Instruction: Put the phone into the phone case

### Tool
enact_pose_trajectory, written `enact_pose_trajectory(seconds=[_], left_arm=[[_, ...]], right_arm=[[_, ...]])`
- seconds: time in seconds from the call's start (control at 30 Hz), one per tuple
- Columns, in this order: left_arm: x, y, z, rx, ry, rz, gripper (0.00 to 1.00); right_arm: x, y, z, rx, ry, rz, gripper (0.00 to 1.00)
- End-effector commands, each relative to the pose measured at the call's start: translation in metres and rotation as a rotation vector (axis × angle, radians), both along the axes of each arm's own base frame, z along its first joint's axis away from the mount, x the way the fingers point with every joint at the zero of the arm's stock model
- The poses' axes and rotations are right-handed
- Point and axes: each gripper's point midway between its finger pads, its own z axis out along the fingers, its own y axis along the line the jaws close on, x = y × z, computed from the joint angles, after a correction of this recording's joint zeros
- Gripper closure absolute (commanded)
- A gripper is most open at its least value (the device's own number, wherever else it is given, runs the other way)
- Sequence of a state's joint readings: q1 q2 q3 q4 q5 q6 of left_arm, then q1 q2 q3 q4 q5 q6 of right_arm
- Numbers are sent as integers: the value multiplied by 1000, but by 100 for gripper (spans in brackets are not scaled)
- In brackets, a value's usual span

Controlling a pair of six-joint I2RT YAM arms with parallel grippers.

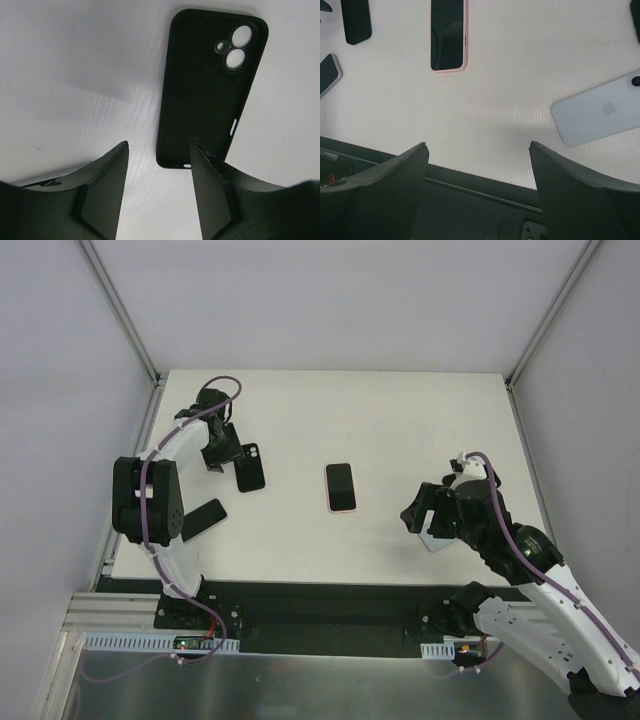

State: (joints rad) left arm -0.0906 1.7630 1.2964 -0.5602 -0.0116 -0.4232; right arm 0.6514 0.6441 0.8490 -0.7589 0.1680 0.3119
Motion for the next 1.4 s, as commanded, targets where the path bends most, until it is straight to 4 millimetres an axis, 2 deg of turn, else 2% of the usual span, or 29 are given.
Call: enact_pose_trajectory(seconds=[0.0, 0.1, 0.23, 0.47, 0.67, 1.0, 1.2, 1.23, 1.27, 1.3, 1.37], left_arm=[[8, 3, -3, 47, 17, -8, 51], [7, 6, -16, 70, 54, 5, 53], [5, -2, -28, 29, 91, -11, 56], [5, -2, -29, 25, 96, -18, 65], [-4, 0, -42, 40, 136, -9, 72], [-12, 1, -48, 41, 159, -15, 76], [-10, -8, -50, 28, 163, -56, 80], [-11, -10, -51, 28, 167, -61, 82], [-13, -10, -51, 31, 169, -63, 93], [-15, -9, -49, 39, 167, -64, 100], [-24, -15, -46, 39, 178, -78, 100]], right_arm=[[-2, -3, 5, 5, -9, -8, 16], [-2, -3, 6, 10, -6, -11, 16], [-2, -3, 4, 9, -2, -12, 15], [-1, -2, 4, 7, 2, -16, 16], [0, -2, 6, 8, -3, -15, 15], [0, -2, 12, 11, -13, -13, 15], [-1, -3, 15, 15, -21, -15, 16], [-2, -3, 15, 18, -21, -14, 16], [-1, -4, 16, 20, -24, -16, 16], [-2, -4, 16, 20, -24, -18, 16], [-1, -3, 17, 26, -26, -18, 15]])
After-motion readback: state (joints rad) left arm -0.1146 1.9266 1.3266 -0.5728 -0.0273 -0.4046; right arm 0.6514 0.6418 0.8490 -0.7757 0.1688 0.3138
